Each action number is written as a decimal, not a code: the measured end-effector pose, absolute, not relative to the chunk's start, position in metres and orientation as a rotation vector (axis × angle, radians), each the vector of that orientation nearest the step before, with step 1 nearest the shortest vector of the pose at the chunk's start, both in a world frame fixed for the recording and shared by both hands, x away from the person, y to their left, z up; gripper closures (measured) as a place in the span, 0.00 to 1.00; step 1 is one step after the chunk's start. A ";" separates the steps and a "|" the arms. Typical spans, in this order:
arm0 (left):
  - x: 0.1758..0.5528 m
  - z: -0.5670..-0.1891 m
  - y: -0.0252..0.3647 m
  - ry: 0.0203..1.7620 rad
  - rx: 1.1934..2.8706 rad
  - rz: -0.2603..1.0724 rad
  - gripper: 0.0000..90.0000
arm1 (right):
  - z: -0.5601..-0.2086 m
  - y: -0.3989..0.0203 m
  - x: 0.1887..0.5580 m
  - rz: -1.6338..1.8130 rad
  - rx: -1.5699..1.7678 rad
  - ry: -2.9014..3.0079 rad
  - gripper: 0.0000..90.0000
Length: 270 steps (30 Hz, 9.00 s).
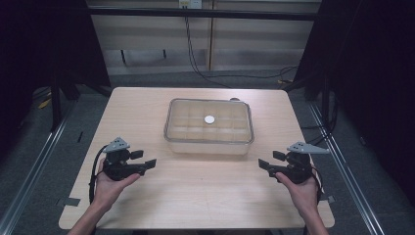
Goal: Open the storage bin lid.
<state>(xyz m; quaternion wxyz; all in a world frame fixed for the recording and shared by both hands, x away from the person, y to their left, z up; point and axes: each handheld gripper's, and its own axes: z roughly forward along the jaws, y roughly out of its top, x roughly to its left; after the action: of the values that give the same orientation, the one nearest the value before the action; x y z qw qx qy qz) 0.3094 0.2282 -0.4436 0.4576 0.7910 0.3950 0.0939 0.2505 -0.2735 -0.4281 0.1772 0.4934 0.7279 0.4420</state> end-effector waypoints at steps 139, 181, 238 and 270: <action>0.441 -0.440 0.161 0.981 1.946 0.188 0.45 | -0.448 -0.239 0.411 1.301 1.557 1.976 0.27; 0.415 -0.405 0.181 0.875 1.878 0.271 0.82 | -0.409 -0.267 0.377 1.553 1.569 1.843 0.75; 0.371 -0.406 0.195 0.842 1.881 0.250 0.84 | -0.403 -0.262 0.327 1.594 1.492 1.882 0.78; 0.338 -0.404 0.210 0.820 1.940 0.287 0.84 | -0.402 -0.249 0.302 1.571 1.473 1.976 0.78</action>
<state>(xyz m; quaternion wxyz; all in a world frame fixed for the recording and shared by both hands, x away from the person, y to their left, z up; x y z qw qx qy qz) 0.3377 0.2096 -0.4043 0.4864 0.7975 0.3369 0.1180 0.3016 -0.2489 -0.4025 0.1092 0.5011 0.6719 0.5344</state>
